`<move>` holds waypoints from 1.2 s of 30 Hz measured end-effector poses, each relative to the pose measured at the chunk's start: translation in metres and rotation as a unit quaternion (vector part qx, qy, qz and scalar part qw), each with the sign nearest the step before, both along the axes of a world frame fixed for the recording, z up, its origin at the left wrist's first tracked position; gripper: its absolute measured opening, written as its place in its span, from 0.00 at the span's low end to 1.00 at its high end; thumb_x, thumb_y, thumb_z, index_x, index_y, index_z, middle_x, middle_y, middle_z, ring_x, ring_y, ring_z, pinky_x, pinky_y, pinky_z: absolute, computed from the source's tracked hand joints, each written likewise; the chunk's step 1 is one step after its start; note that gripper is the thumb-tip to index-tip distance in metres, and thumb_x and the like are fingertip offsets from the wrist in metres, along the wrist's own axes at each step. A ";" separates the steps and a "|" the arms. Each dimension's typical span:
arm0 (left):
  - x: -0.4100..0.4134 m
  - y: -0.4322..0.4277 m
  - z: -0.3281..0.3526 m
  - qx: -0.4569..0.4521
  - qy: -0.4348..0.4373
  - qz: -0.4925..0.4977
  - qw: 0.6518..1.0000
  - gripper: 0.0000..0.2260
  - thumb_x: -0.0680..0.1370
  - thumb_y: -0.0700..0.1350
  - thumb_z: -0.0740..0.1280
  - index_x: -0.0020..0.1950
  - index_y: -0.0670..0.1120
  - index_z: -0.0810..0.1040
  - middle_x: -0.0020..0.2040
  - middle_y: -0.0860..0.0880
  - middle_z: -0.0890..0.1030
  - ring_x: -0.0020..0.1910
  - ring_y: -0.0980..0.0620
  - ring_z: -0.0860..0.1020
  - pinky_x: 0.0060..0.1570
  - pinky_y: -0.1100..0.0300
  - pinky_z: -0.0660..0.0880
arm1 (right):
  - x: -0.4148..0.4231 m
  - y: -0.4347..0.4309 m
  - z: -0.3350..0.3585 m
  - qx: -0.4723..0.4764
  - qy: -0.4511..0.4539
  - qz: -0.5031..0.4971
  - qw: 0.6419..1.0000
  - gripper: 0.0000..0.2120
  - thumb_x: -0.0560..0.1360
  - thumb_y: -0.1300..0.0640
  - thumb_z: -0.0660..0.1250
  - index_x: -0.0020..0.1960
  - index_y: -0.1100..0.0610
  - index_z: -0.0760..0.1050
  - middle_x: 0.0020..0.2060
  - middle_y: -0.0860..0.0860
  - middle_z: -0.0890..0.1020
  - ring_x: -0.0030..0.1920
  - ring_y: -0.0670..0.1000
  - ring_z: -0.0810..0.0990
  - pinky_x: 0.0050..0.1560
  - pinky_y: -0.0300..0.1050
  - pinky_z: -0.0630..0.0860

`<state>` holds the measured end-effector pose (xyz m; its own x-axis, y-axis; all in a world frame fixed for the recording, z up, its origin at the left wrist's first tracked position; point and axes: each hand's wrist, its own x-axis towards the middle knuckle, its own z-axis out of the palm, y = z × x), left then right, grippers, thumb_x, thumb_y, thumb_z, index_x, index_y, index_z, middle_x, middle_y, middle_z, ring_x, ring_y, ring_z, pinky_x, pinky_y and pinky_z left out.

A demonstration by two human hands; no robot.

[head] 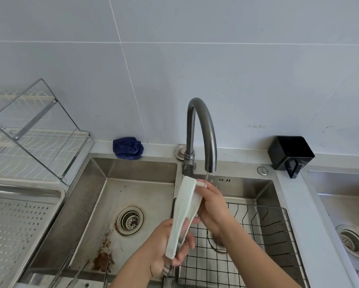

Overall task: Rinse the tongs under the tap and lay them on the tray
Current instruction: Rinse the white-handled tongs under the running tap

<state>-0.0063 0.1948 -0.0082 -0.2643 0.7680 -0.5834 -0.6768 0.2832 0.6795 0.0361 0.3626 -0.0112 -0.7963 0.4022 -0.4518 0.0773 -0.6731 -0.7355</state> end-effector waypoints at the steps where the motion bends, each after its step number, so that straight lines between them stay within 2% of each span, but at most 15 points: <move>1: 0.000 -0.001 0.001 0.013 -0.004 -0.004 1.000 0.17 0.79 0.54 0.70 0.63 0.46 0.82 0.40 0.38 0.80 0.22 0.50 0.71 0.22 0.65 0.63 | 0.001 0.000 0.001 -0.034 0.020 0.000 0.999 0.07 0.80 0.65 0.66 0.53 0.59 0.82 0.41 0.62 0.82 0.36 0.58 0.81 0.27 0.44 0.77; 4: 0.000 0.001 -0.001 0.045 -0.035 0.030 0.998 0.25 0.75 0.57 0.72 0.65 0.42 0.80 0.45 0.35 0.81 0.26 0.48 0.74 0.21 0.64 0.65 | -0.005 -0.002 0.002 0.058 -0.011 -0.026 0.998 0.05 0.81 0.64 0.65 0.52 0.63 0.80 0.35 0.57 0.82 0.32 0.55 0.80 0.25 0.41 0.75; 6: 0.000 0.002 -0.001 0.053 -0.042 0.052 0.996 0.27 0.80 0.63 0.61 0.67 0.44 0.79 0.52 0.33 0.82 0.33 0.44 0.78 0.23 0.61 0.69 | -0.010 -0.003 0.001 0.143 -0.061 -0.076 0.985 0.10 0.84 0.59 0.63 0.49 0.63 0.79 0.31 0.53 0.83 0.30 0.52 0.80 0.26 0.40 0.75; 8: 0.000 0.000 -0.001 0.059 0.011 0.043 0.997 0.32 0.79 0.70 0.56 0.69 0.47 0.78 0.57 0.35 0.82 0.40 0.43 0.80 0.27 0.57 0.72 | -0.011 -0.004 0.003 0.173 -0.084 -0.111 0.975 0.14 0.85 0.56 0.61 0.50 0.65 0.79 0.29 0.51 0.84 0.27 0.49 0.81 0.26 0.40 0.76; 9: 0.000 -0.003 -0.001 0.060 0.047 0.037 0.996 0.33 0.76 0.71 0.61 0.69 0.48 0.78 0.57 0.37 0.82 0.40 0.45 0.80 0.28 0.57 0.71 | -0.010 -0.006 0.004 0.191 -0.092 -0.109 0.971 0.13 0.85 0.56 0.61 0.51 0.65 0.78 0.29 0.51 0.84 0.27 0.47 0.81 0.26 0.39 0.76; 11: 0.001 -0.005 0.002 0.037 0.098 0.043 0.994 0.32 0.69 0.66 0.75 0.67 0.49 0.79 0.55 0.38 0.81 0.39 0.48 0.80 0.25 0.60 0.68 | -0.006 -0.012 0.002 0.218 -0.088 -0.068 0.970 0.06 0.83 0.60 0.63 0.54 0.61 0.77 0.35 0.52 0.87 0.30 0.49 0.84 0.30 0.41 0.79; 13: 0.001 -0.003 0.002 0.011 0.110 0.076 0.991 0.27 0.67 0.56 0.80 0.63 0.48 0.82 0.52 0.38 0.80 0.38 0.48 0.79 0.24 0.62 0.65 | -0.001 -0.022 -0.001 0.214 -0.073 -0.004 0.974 0.10 0.77 0.66 0.66 0.57 0.56 0.74 0.42 0.54 0.87 0.35 0.52 0.86 0.34 0.45 0.81; 16: 0.000 0.005 0.009 0.009 0.116 0.115 0.987 0.17 0.71 0.49 0.73 0.60 0.51 0.84 0.47 0.42 0.81 0.38 0.49 0.78 0.25 0.61 0.65 | 0.004 -0.029 -0.004 0.228 -0.070 0.040 0.970 0.11 0.72 0.67 0.68 0.53 0.59 0.75 0.42 0.58 0.84 0.35 0.53 0.84 0.33 0.46 0.78; 20: 0.002 0.013 0.017 -0.003 0.149 0.106 0.983 0.19 0.70 0.48 0.71 0.61 0.55 0.83 0.44 0.46 0.83 0.38 0.50 0.80 0.25 0.59 0.69 | -0.007 -0.021 -0.001 0.276 -0.122 -0.052 0.952 0.06 0.80 0.57 0.67 0.48 0.59 0.76 0.39 0.56 0.87 0.38 0.56 0.87 0.37 0.55 0.84; 23: 0.002 0.015 0.018 -0.026 0.168 0.107 0.980 0.21 0.68 0.48 0.71 0.61 0.51 0.83 0.41 0.46 0.82 0.36 0.51 0.81 0.25 0.59 0.69 | -0.010 -0.026 -0.002 0.286 -0.136 -0.082 0.945 0.03 0.80 0.60 0.62 0.48 0.58 0.75 0.37 0.52 0.87 0.36 0.51 0.86 0.34 0.47 0.81; 27: 0.007 0.012 0.015 -0.066 0.181 0.123 0.973 0.19 0.65 0.46 0.70 0.54 0.44 0.82 0.37 0.43 0.79 0.31 0.52 0.76 0.26 0.59 0.67 | -0.004 -0.033 -0.012 0.284 -0.132 -0.015 0.950 0.09 0.72 0.65 0.65 0.51 0.55 0.74 0.36 0.47 0.85 0.35 0.47 0.84 0.31 0.38 0.78; 30: 0.011 0.011 0.015 -0.077 0.217 0.110 0.967 0.19 0.65 0.47 0.69 0.54 0.43 0.82 0.38 0.43 0.78 0.37 0.46 0.73 0.28 0.56 0.65 | -0.011 -0.018 -0.010 0.333 -0.160 -0.065 0.927 0.06 0.77 0.63 0.65 0.52 0.54 0.75 0.38 0.54 0.83 0.38 0.57 0.85 0.34 0.54 0.83; 32: 0.010 0.011 0.015 -0.082 0.235 0.101 0.963 0.20 0.65 0.47 0.69 0.55 0.40 0.81 0.39 0.43 0.77 0.38 0.45 0.71 0.28 0.56 0.63 | -0.017 -0.006 -0.007 0.365 -0.172 -0.102 0.909 0.05 0.80 0.59 0.63 0.54 0.51 0.75 0.38 0.52 0.83 0.36 0.56 0.83 0.35 0.54 0.82; 34: 0.007 0.011 0.018 -0.087 0.238 0.103 0.962 0.21 0.65 0.47 0.68 0.57 0.41 0.82 0.37 0.42 0.77 0.34 0.45 0.70 0.25 0.59 0.63 | -0.017 -0.008 -0.006 0.335 -0.145 -0.091 0.926 0.06 0.80 0.60 0.63 0.54 0.50 0.75 0.38 0.51 0.82 0.37 0.54 0.83 0.36 0.53 0.82; 36: 0.001 0.009 0.020 -0.088 0.224 0.115 0.964 0.22 0.65 0.46 0.67 0.58 0.45 0.82 0.36 0.42 0.79 0.30 0.45 0.73 0.22 0.61 0.63 | -0.012 -0.019 -0.009 0.276 -0.109 -0.035 0.954 0.17 0.73 0.63 0.65 0.57 0.47 0.72 0.41 0.52 0.84 0.41 0.52 0.85 0.40 0.51 0.85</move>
